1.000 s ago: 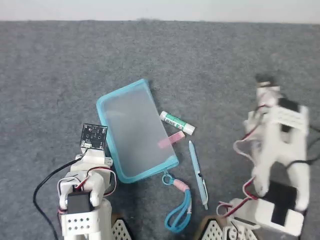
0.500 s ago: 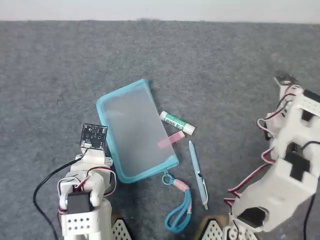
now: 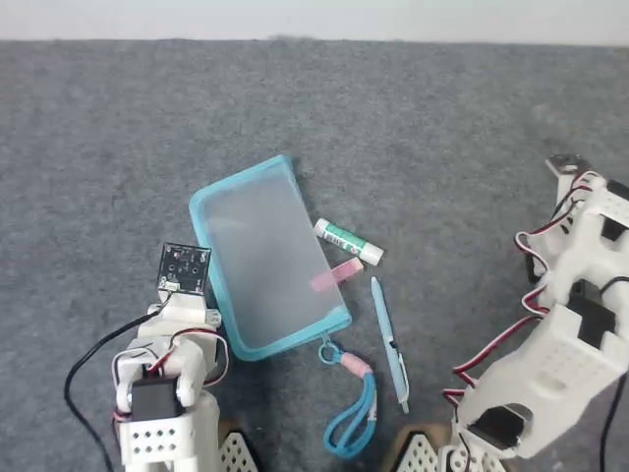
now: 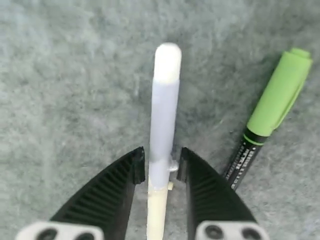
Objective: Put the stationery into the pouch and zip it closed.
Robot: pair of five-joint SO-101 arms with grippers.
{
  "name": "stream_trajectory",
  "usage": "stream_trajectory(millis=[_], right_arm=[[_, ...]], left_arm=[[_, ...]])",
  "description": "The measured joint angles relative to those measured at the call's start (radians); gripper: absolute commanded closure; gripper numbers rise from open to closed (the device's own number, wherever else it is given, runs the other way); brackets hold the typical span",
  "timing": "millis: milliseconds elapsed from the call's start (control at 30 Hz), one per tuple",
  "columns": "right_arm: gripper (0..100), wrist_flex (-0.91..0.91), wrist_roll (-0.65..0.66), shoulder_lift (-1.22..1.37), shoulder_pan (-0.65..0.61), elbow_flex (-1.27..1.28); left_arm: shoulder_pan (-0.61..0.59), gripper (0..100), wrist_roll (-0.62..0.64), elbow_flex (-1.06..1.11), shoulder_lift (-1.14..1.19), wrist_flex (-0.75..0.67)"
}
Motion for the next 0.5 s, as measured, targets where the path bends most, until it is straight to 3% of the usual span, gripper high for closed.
stream_trajectory(millis=[333, 500], right_arm=[[87.2, 0.078, 0.0, -0.002, -0.008, -0.018], [87.3, 0.189, -0.046, -0.115, -0.123, -0.018]], left_arm=[[0.0, 99, 0.0, 0.0, 0.0, 0.0], [0.0, 99, 0.0, 0.0, 0.0, 0.0]])
